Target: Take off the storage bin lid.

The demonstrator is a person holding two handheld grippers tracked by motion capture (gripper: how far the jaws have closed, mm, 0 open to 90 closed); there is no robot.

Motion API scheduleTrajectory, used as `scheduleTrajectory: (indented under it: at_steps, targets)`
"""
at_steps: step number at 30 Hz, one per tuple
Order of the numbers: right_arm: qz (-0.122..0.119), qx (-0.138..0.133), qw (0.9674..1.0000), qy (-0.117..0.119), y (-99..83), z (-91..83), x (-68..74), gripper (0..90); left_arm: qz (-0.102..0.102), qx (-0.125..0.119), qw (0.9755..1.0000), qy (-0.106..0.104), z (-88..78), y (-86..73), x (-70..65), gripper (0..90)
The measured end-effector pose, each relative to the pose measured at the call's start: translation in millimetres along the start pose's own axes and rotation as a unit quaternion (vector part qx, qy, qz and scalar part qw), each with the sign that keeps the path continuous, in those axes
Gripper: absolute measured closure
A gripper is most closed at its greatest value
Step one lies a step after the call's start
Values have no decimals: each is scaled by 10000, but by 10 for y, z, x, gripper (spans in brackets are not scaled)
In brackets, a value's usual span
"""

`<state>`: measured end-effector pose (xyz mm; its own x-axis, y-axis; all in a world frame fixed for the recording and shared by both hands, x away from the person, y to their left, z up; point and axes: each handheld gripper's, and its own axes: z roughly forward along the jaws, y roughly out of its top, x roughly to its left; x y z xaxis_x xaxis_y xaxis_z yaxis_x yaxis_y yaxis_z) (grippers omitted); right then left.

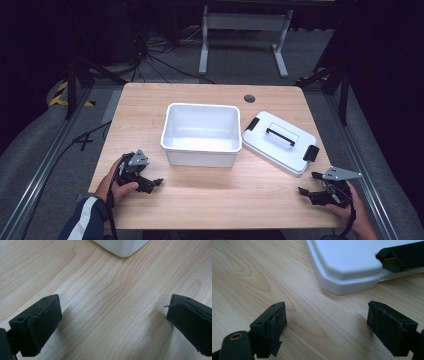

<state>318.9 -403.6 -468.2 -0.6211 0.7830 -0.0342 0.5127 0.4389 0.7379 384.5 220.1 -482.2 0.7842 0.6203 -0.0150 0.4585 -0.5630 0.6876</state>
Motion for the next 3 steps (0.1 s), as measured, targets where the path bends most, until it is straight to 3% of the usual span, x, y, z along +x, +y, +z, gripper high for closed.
scheduleTrajectory:
  at_steps: [3]
  targets:
    - [3,-1,10000,0,0,1,0,164,2,2,10000,-1,0,0,1,3]
